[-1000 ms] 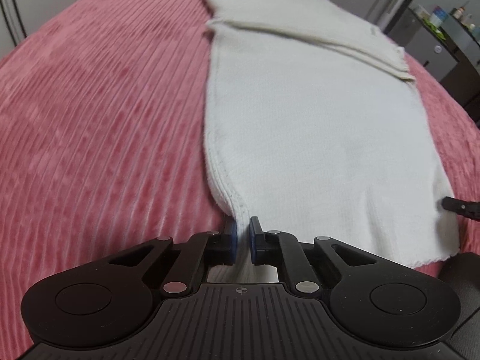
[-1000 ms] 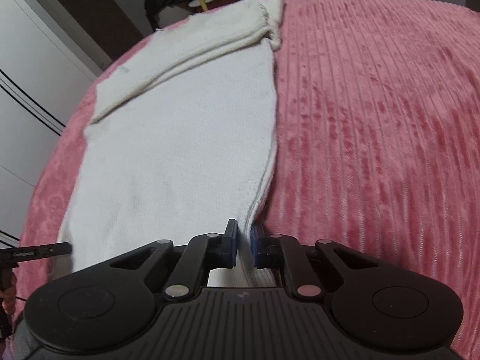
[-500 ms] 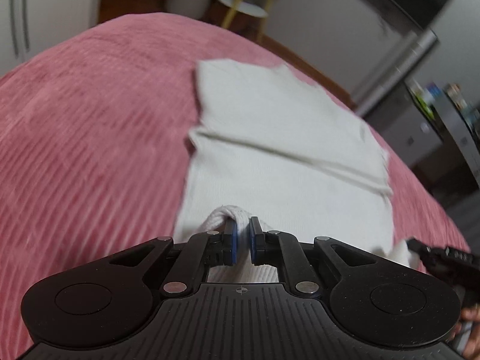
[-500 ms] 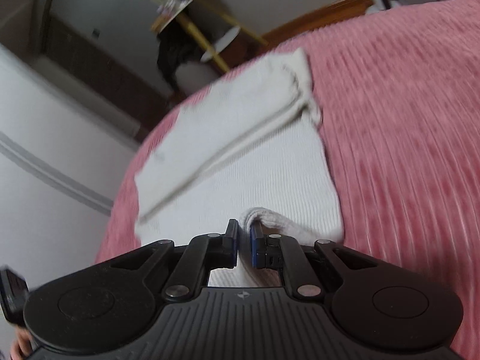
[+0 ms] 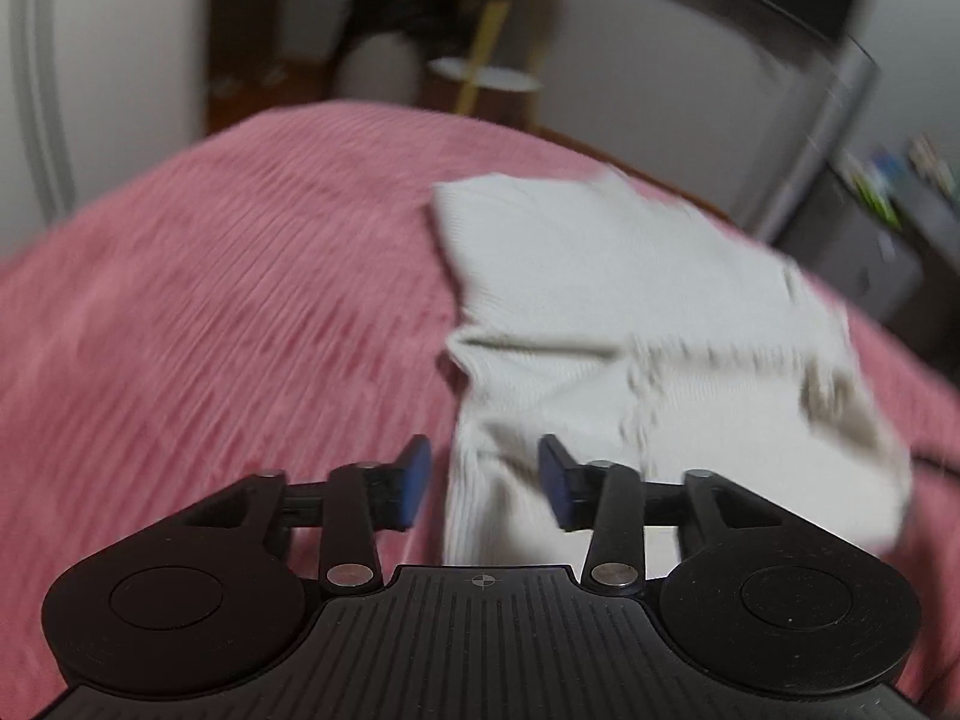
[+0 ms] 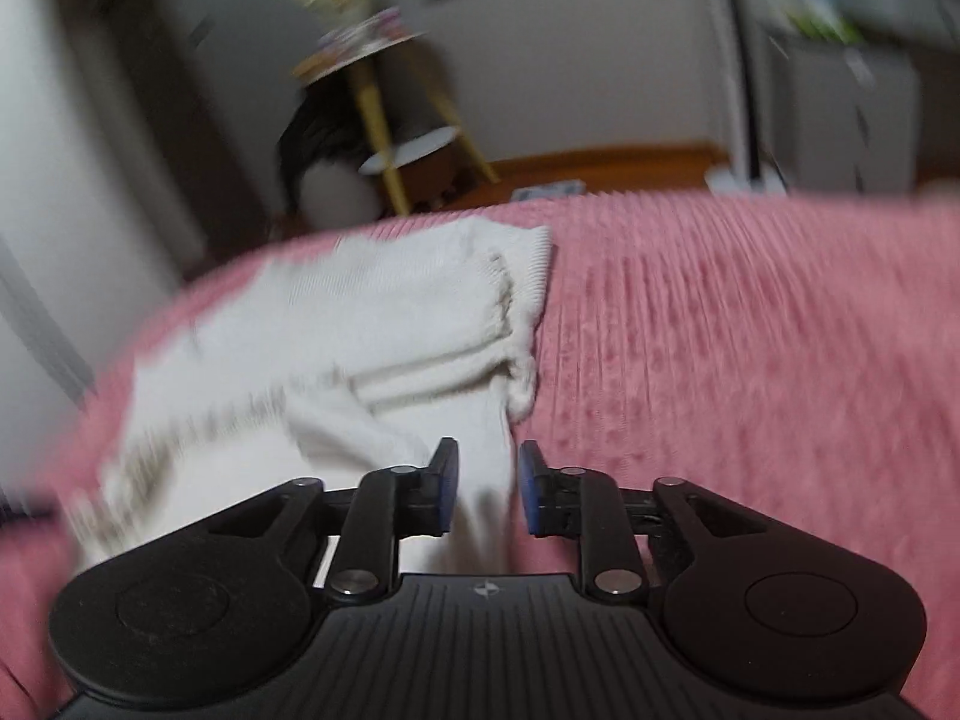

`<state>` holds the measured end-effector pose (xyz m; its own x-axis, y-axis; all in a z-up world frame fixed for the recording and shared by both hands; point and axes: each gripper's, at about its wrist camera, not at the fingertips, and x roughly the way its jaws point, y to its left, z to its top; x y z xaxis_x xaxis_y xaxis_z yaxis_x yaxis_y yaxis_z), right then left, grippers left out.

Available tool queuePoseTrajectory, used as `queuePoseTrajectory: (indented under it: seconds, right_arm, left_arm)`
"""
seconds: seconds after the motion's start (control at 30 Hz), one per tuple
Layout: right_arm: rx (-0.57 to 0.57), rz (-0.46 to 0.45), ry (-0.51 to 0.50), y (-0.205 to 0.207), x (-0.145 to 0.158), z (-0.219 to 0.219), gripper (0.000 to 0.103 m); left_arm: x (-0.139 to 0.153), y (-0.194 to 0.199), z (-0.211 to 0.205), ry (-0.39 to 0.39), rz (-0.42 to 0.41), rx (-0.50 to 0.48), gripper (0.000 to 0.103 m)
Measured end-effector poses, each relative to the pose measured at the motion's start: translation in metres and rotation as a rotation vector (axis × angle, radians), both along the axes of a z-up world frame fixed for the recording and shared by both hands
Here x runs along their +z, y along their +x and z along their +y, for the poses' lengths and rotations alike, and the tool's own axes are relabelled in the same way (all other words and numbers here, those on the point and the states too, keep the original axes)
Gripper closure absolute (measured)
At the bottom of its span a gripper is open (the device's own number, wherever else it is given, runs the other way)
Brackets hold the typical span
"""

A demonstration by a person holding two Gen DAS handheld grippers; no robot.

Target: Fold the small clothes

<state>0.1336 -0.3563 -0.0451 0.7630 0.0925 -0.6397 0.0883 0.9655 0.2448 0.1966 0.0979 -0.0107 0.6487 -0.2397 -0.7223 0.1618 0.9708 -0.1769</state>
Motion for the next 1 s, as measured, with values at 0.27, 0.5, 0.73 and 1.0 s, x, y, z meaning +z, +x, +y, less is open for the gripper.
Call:
queuePoseTrajectory:
  seconds: [0.27, 0.5, 0.73, 1.0]
  right_arm:
    - [0.234, -0.036, -0.262, 0.012, -0.007, 0.053, 0.05]
    - [0.321, -0.04, -0.385, 0.037, -0.018, 0.077, 0.059]
    - [0.336, -0.052, -0.357, 0.048, -0.019, 0.076, 0.092]
    - [0.201, -0.178, -0.276, 0.047, 0.011, 0.049, 0.093]
  left_arm:
    - [-0.014, -0.01, -0.03, 0.163, -0.072, -0.227, 0.022]
    - [-0.03, 0.018, -0.049, 0.308, -0.106, -0.295, 0.035]
    - [-0.03, 0.027, -0.058, 0.308, -0.148, -0.352, 0.087]
    - [0.026, 0.034, -0.035, 0.078, -0.325, -0.161, 0.092]
